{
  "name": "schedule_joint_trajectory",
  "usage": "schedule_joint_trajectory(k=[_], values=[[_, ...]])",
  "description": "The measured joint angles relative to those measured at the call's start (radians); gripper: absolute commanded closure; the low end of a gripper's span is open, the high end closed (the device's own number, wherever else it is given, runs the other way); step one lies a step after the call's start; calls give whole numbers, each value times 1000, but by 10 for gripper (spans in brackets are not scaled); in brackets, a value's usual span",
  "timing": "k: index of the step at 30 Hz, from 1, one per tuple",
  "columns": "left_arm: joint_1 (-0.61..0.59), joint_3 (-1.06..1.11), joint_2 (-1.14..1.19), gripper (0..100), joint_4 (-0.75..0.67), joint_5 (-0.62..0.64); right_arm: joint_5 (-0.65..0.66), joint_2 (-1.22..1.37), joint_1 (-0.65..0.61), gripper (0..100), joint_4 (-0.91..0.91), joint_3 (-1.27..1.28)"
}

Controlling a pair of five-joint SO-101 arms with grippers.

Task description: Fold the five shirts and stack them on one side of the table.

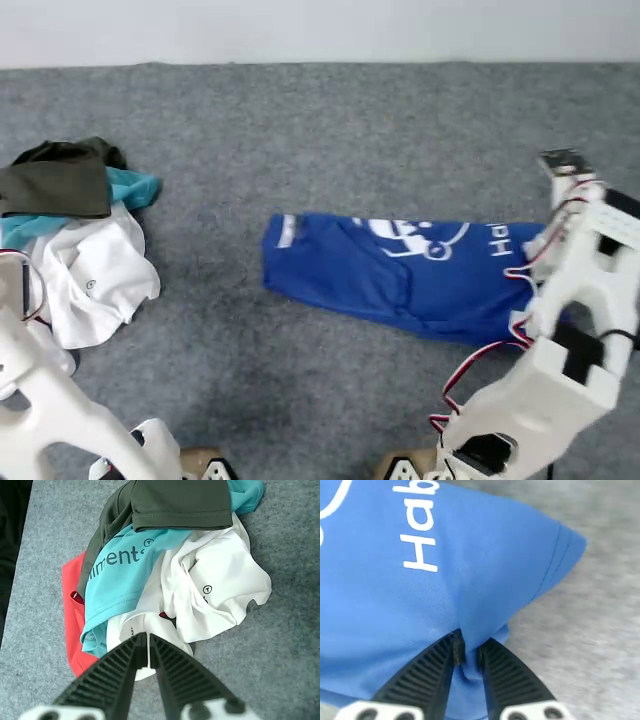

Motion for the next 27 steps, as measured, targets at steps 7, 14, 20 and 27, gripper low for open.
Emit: schedule_joint_trajectory(k=[7, 14, 20, 27], values=[[0, 0, 0, 981, 0, 0, 74, 0, 18, 988, 72, -17], [0, 0, 0, 981, 0, 0, 77, -132, -104, 988, 224, -17], [0, 0, 0, 981, 0, 0, 11, -245, -296, 988, 296, -17], [0, 0, 0, 981, 0, 0, -130, -253, -568, 988, 276, -17]])
